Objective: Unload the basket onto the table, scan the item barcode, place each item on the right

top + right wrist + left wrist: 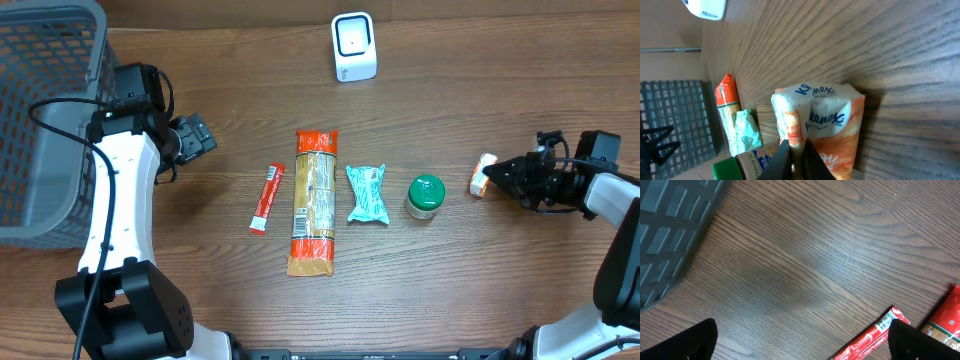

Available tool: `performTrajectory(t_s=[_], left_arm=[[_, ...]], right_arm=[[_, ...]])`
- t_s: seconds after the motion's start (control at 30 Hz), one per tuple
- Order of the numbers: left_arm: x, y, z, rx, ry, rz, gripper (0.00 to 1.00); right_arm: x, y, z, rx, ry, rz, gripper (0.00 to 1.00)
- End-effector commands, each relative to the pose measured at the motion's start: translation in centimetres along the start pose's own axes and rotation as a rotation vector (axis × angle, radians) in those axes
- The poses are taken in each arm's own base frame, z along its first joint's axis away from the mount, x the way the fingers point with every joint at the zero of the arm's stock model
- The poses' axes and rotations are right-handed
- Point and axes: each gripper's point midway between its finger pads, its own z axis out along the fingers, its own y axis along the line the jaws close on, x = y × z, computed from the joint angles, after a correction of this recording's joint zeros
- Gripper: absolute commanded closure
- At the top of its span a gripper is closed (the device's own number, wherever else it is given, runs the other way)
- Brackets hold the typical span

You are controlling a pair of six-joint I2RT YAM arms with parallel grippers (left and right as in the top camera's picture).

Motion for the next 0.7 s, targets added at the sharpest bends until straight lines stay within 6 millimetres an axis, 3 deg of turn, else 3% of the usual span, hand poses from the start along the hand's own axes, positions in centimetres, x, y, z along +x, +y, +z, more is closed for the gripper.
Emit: performTrajectory(t_s=[0.0, 0.13, 0.3, 0.53, 0.67], left_arm=[[-0.5, -0.2, -0.9, 0.012, -0.026, 0.01, 0.01], [-0.5, -0.2, -0.9, 0.012, -0.026, 0.01, 0.0], [-0.5, -0.2, -0.9, 0.012, -0.026, 0.01, 0.0], [-0.5, -0.2, -0.9, 0.012, -0.026, 0.01, 0.0], [-0.5, -0.2, -0.9, 0.012, -0.026, 0.01, 0.0]], right_arm=[[0.0, -1.2, -0.2, 0.07, -0.014, 0.008, 0.91], [0.1, -1.7, -0.3, 0.097, -0.013, 0.017, 0.9], [0.3, -1.6, -0.3, 0.097, 0.0, 0.032, 0.83], [-0.8, -0.1, -1.4, 0.109, 0.012, 0.031, 0.79], [-1.2, -0.7, -2.2, 0.195, 0.003, 0.042, 0.79]])
